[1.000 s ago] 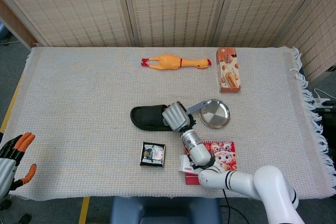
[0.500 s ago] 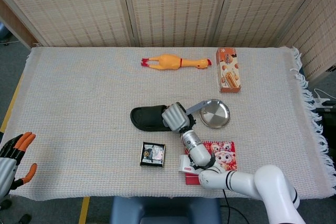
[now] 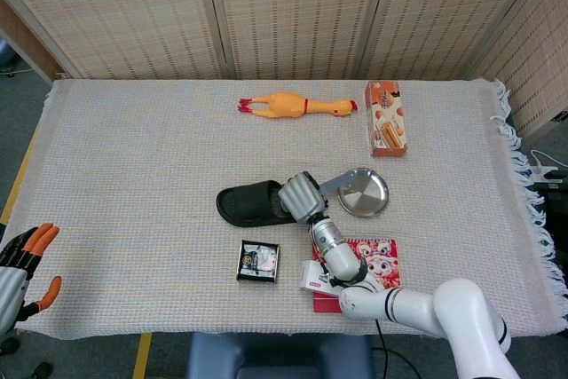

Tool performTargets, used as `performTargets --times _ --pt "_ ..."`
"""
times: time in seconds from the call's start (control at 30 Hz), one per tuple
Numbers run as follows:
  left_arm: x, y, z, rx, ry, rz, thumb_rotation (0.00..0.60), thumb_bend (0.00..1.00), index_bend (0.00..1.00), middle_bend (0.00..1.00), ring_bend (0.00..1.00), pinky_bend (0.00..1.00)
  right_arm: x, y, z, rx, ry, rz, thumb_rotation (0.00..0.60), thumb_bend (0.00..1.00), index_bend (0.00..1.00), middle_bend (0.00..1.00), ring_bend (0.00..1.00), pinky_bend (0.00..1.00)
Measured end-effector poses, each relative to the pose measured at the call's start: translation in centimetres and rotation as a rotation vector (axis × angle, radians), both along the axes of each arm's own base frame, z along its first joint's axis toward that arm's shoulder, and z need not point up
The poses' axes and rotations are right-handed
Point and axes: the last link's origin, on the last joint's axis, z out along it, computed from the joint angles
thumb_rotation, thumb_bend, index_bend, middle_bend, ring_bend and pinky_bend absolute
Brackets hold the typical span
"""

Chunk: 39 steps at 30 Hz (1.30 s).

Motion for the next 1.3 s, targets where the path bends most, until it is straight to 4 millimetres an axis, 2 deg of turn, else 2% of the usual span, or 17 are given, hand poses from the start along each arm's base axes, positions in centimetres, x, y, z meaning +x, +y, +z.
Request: performTargets --times 0.13,0.4,0.6,0.83,1.03,1.17,1.3 --pt "0.0 0.1 0.0 -0.001 -0.001 0.000 0.600 0.48 0.00 0.00 0.00 0.10 0.3 0.0 0.1 0.006 -0.006 -0.001 0.600 0.29 0.93 0.63 0.57 0.66" --pt "-0.1 0.1 0.1 0.000 -0.002 0.000 0.600 0.48 0.00 0.00 0.00 0.10 1.5 0.6 -1.4 0.043 -0.010 0.021 0.600 0.29 0.93 0.63 0.57 0.66" --pt "-0.1 0.0 0.1 0.001 -0.003 -0.002 0.600 0.48 0.00 0.00 0.00 0.10 1.0 0.5 -1.5 0.033 0.019 0.024 0.600 0.29 0.93 0.63 0.57 0.66" --pt "0.1 -0.1 0.1 0.001 0.000 -0.008 0.600 0.48 0.00 0.00 0.00 0.10 0.2 0.2 -0.3 0.006 0.039 0.010 0.600 0.29 0.94 0.63 0.57 0.66" --pt "0.2 -0.2 0.0 0.004 0.002 -0.012 0.600 0.48 0.00 0.00 0.00 0.10 0.9 0.3 1.1 -0.005 -0.037 0.014 0.600 0.29 0.94 0.63 0.57 0.66" --pt "0.1 -0.2 0.0 0.004 0.005 -0.010 0.600 0.48 0.00 0.00 0.00 0.10 0.9 0.1 3.4 -0.042 -0.139 0.015 0.600 0.29 0.94 0.63 0.57 0.66" --pt "0.2 -0.2 -0.1 0.002 0.008 -0.011 0.600 0.48 0.00 0.00 0.00 0.10 -1.4 -0.4 6.1 -0.099 -0.147 -0.018 0.600 0.29 0.94 0.63 0.57 0.66"
